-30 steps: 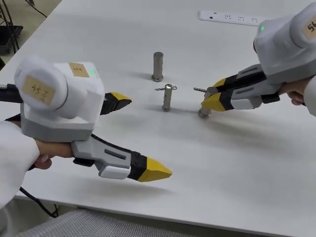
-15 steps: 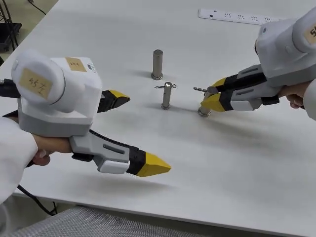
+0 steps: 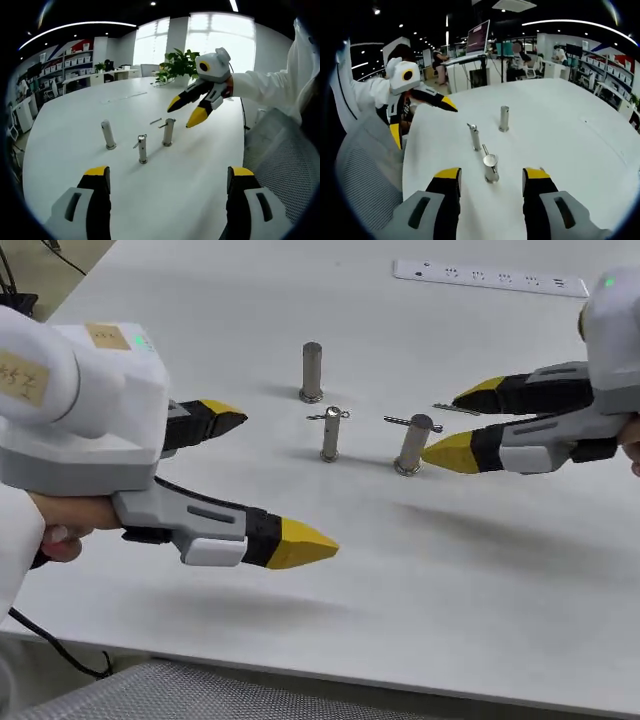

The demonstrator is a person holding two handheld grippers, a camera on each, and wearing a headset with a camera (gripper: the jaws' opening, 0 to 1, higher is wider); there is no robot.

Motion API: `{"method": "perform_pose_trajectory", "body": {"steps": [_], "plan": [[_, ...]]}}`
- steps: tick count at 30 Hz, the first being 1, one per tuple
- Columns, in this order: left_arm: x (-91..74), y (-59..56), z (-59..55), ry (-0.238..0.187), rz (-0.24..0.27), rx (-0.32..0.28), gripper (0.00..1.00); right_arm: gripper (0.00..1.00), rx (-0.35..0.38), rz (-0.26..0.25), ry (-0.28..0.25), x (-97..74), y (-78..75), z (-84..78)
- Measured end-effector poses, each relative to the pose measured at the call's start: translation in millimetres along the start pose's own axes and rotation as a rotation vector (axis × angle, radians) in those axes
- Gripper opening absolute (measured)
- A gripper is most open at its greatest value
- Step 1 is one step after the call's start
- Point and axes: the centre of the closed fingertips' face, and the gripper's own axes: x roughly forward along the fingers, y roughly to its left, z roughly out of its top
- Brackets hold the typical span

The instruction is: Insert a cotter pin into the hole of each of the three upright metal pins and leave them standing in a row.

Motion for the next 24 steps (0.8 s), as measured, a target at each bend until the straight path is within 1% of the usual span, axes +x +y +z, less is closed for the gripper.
{"method": "perform_pose_trajectory", "body": {"steps": [2,3,4,6,7,9,11,12,13,14,16,18,21,23,24], "plan": [[-2.4,2.8,7.9,-0.028,0.008,-0.001,0.94,0.48,0.013,-0.009,-0.009,-8.5,1.2,-0.1],[-2.9,3.3,9.2,-0.031,0.008,-0.003,0.93,0.5,0.019,-0.012,-0.013,-12.7,2.1,-0.3],[-4.1,5.7,14.5,-0.047,0.013,-0.008,0.93,0.53,0.028,-0.018,-0.02,-18.8,3.0,-0.8],[-5.4,8.6,21.2,-0.066,0.019,-0.01,0.93,0.56,0.047,-0.015,-0.033,-28.6,5.9,-2.2],[-5.7,9.6,23.9,-0.074,0.02,-0.014,0.93,0.59,0.063,-0.018,-0.04,-32.9,7.7,-2.7],[-6.1,12.3,29.0,-0.085,0.025,-0.015,0.93,0.65,0.064,-0.024,-0.042,-40.0,10.9,-4.9],[-5.6,14.0,30.9,-0.084,0.027,-0.014,0.93,0.77,0.09,-0.052,-0.037,-43.5,9.1,-8.1],[-4.8,16.5,32.9,-0.084,0.031,-0.011,0.93,0.82,0.102,-0.062,-0.015,-47.3,10.7,-14.7],[-4.6,17.2,33.3,-0.083,0.033,-0.009,0.93,0.87,0.103,-0.066,-0.01,-48.3,10.9,-16.6],[-3.6,19.5,35.0,-0.084,0.038,-0.008,0.93,0.89,0.106,-0.088,0.012,-52.7,10.5,-24.2],[-2.0,21.2,36.6,-0.084,0.041,-0.008,0.93,0.92,0.116,-0.089,0.025,-56.7,13.6,-30.9],[0.6,19.5,38.6,-0.083,0.044,-0.006,0.93,0.94,0.133,-0.094,0.031,-60.4,13.8,-36.9],[3.1,20.8,41.2,-0.088,0.045,-0.011,0.93,0.97,0.158,-0.11,0.034,-64.2,16.2,-41.2],[5.6,22.5,46.8,-0.105,0.051,-0.02,0.93,0.98,0.163,-0.114,0.032,-66.0,16.0,-43.0],[8.4,24.5,53.8,-0.127,0.067,-0.035,0.93,0.98,0.175,-0.118,0.034,-66.6,16.7,-43.9]]}}
